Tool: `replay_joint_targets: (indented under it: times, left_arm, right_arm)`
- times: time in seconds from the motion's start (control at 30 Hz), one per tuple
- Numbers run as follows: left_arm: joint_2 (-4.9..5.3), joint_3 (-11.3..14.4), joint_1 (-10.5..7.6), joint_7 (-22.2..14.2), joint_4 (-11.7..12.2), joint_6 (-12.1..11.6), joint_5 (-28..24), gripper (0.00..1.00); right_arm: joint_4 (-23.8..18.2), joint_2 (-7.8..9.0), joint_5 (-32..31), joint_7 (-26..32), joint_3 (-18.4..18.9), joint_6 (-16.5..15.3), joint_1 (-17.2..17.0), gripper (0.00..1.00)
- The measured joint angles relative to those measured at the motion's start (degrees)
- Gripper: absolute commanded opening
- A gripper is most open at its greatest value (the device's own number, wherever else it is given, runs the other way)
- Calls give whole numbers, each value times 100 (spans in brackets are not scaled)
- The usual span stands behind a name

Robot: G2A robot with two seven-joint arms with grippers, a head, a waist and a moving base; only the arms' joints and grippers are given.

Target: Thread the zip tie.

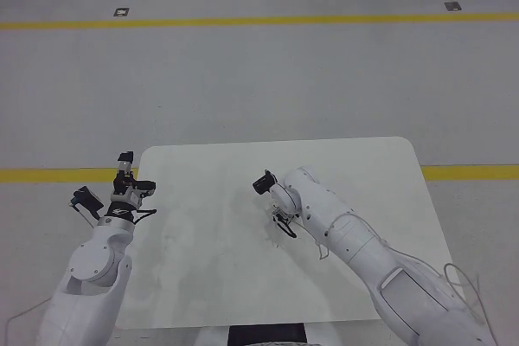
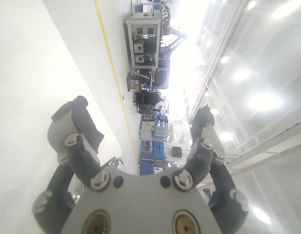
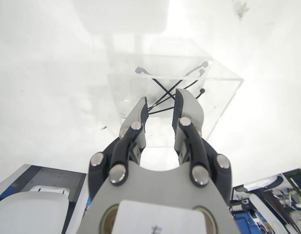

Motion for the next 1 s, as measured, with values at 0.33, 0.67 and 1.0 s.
replay_joint_targets:
  times: [0.33, 0.67, 1.0]
  left_arm:
    - [0, 0, 0, 0, 0, 0, 0, 100]
    - [0, 0, 0, 0, 0, 0, 0, 100]
    - [0, 0, 0, 0, 0, 0, 0, 100]
  right_arm:
    - [238, -105, 5, -71, -51, -12, 91, 0]
    - [-23, -84, -174, 6, 44, 53, 6, 0]
    - [-851, 112, -493, 245, 395, 23, -304, 0]
